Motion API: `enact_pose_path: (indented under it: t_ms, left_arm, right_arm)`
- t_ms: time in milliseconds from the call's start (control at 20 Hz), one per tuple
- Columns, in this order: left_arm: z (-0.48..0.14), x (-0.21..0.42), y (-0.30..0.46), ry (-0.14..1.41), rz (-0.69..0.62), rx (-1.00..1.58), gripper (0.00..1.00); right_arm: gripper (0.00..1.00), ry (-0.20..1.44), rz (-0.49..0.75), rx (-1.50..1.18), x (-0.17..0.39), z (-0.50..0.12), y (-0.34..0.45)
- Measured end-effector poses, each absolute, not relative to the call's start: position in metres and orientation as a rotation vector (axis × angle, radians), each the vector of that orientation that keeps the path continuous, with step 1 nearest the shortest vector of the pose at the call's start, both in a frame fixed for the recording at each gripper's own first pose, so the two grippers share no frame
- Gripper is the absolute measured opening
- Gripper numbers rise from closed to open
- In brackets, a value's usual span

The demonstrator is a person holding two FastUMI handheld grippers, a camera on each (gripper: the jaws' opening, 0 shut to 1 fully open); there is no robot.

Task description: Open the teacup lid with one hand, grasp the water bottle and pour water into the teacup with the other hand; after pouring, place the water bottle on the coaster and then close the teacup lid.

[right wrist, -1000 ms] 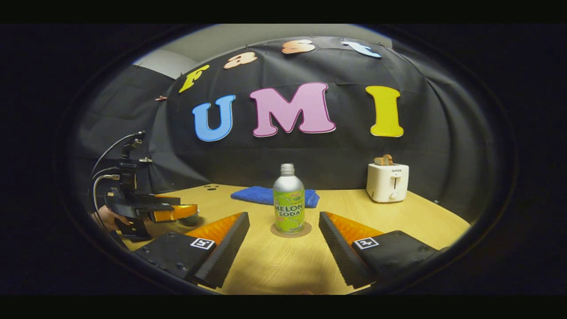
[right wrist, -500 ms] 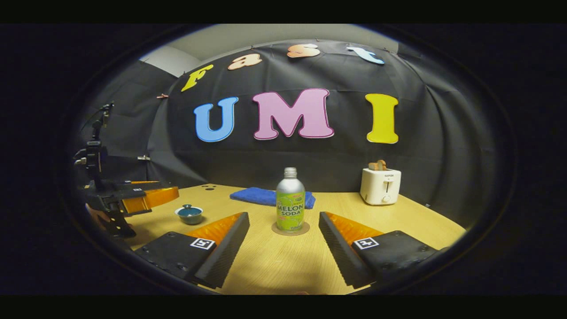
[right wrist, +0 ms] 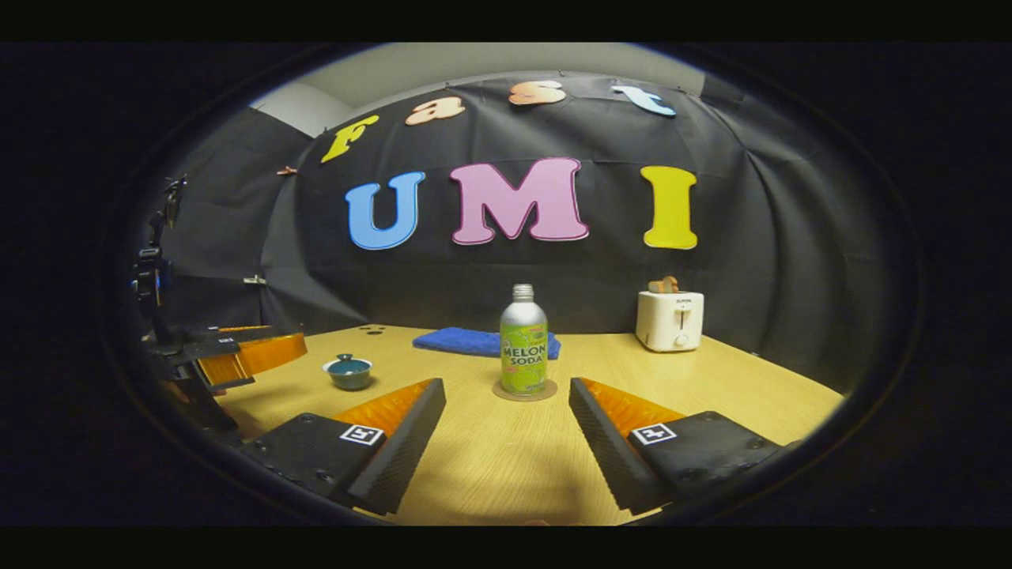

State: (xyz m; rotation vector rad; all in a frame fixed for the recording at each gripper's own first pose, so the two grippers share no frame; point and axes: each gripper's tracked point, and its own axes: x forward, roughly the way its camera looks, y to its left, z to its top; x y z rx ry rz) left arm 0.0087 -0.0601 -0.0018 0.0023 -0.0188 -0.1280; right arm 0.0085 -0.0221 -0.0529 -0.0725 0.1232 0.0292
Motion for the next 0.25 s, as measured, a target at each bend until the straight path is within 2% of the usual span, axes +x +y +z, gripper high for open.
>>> enact_pose_path:
  t_ms: [250]
  left_arm:
    - [-0.005,-0.005,-0.044,-0.016,-0.102,0.002,0.99]
  right_arm:
    - [0.98,0.102,-0.055,-0.098,-0.002,-0.047,-0.026]
